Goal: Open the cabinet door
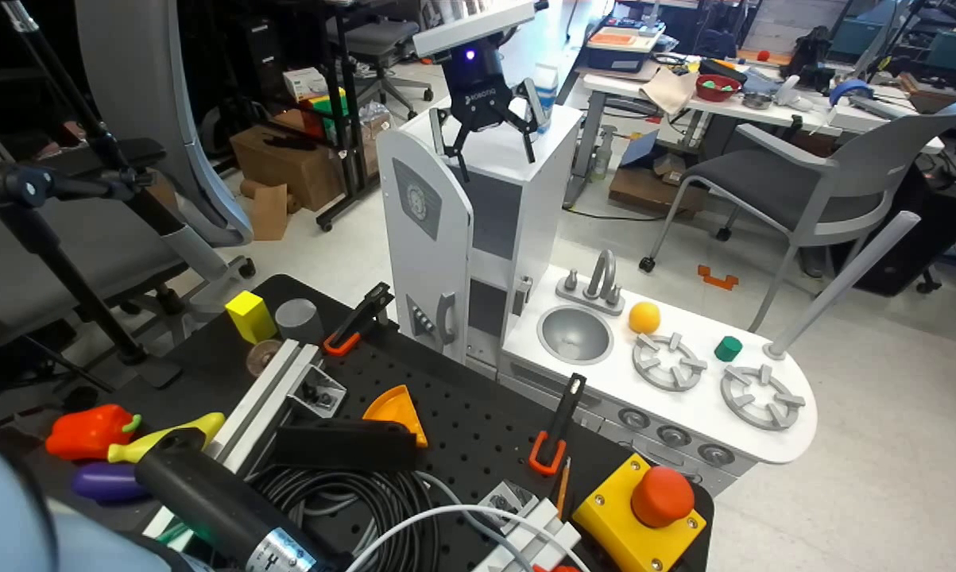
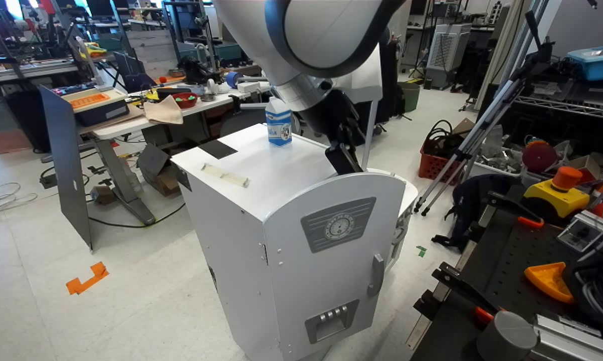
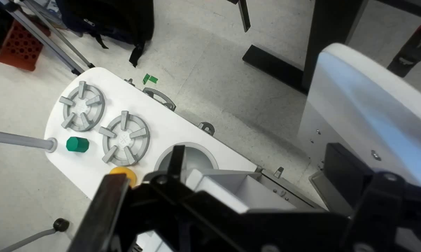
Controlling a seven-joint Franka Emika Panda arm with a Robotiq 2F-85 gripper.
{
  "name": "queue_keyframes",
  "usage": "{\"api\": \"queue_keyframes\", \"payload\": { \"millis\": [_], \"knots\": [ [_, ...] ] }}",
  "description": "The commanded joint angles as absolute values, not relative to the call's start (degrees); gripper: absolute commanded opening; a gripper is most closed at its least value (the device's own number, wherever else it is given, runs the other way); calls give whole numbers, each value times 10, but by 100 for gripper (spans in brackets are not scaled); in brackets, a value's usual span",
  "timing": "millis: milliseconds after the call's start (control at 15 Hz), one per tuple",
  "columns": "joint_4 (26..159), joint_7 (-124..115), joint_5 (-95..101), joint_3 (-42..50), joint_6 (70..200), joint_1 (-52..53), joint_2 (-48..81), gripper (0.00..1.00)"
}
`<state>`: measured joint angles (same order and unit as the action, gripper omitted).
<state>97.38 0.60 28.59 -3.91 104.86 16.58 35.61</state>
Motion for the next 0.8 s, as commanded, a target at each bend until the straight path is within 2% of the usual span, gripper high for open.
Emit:
{"api": "queue_keyframes", "payload": {
  "millis": [0, 733],
  "knots": [
    [1019, 7, 323, -45, 1049, 184, 335, 100],
    [1101, -42, 434, -70, 1051, 222, 321, 100]
  ]
}}
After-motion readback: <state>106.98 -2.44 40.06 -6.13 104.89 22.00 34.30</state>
